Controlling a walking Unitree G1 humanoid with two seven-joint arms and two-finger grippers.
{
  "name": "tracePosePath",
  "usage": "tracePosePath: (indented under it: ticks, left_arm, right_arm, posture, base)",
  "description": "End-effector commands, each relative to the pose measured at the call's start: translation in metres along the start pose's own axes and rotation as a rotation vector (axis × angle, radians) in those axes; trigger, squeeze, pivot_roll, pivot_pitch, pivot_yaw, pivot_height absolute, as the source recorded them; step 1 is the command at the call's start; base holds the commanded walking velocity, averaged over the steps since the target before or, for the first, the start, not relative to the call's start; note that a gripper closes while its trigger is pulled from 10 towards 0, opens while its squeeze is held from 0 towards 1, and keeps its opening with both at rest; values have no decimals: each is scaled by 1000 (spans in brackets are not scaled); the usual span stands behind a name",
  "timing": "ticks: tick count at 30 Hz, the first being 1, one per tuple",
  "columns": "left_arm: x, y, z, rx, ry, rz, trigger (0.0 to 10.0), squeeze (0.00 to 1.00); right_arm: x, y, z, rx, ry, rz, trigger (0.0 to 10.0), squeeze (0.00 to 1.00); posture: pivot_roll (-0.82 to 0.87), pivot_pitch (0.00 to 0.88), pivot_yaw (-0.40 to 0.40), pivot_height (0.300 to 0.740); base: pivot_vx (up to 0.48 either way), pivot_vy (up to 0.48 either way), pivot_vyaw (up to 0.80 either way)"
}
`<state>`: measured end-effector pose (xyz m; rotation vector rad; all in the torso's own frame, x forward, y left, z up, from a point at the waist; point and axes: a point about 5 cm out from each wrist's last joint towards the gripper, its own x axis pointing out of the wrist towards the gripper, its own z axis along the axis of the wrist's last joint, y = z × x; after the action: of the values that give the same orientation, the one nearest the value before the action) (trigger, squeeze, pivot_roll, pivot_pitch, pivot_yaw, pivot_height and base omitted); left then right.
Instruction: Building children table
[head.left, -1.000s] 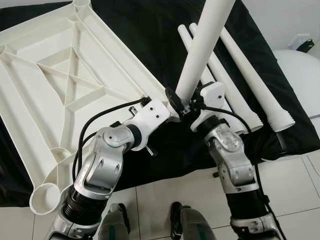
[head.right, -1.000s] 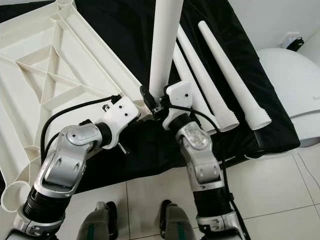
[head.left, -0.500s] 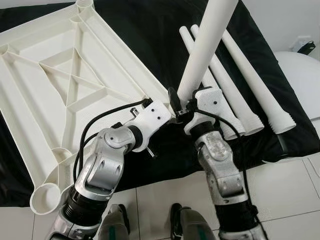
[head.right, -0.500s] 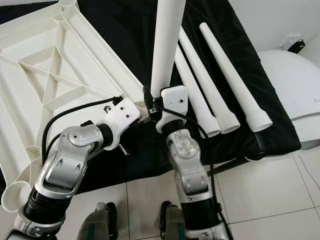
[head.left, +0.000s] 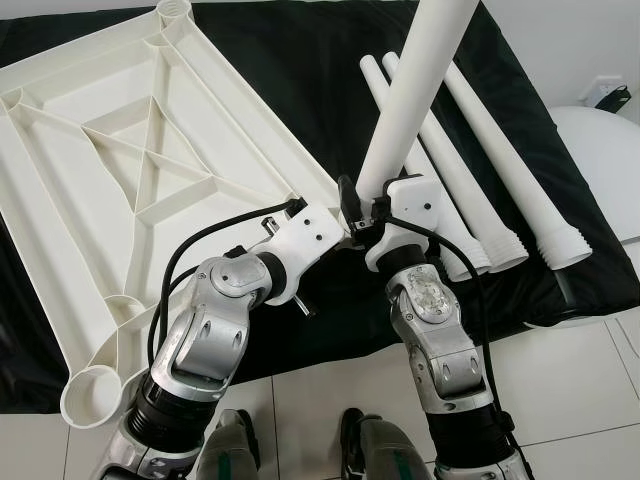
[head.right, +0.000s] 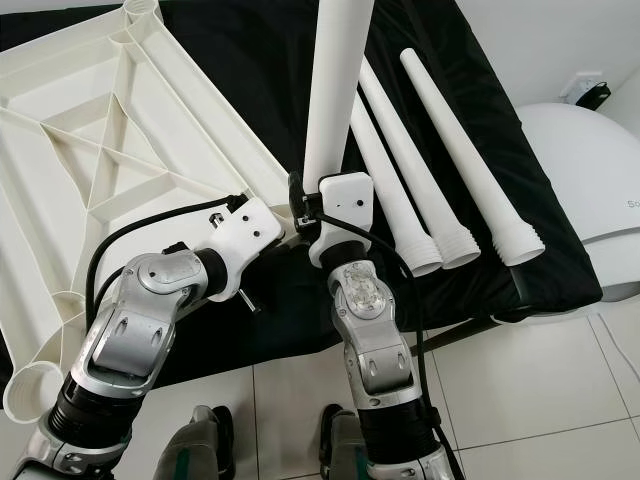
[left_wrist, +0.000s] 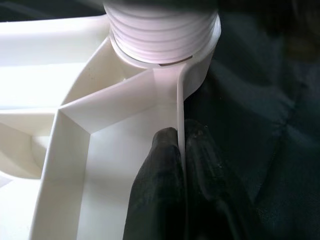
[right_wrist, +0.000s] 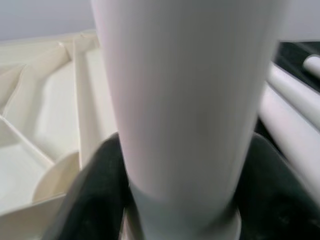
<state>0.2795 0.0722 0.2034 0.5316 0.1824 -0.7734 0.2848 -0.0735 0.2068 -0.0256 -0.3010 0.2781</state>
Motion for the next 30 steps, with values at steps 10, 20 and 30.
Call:
tracePosePath:
  ticks: [10,20,30]
  left_arm:
    - [4,7,-21,-51,92,136,10000,0]
    - [5,8,-21,-52,91,135,10000,0]
    - [5,9,-20,-49,89,136,10000,0]
  right_arm:
    - [1,-29,-14,39,45,165,10000,1000]
    - [20,-59,-1,59,-18,346,10000,1000]
    - [41,-65,9,38,-56,702,10000,0]
  posture:
    - [42,249,-52,740]
    - [40,254,-49,740]
    - [49,253,-44,740]
  base:
    - [0,0,0]
    - [0,0,0]
    - [0,0,0]
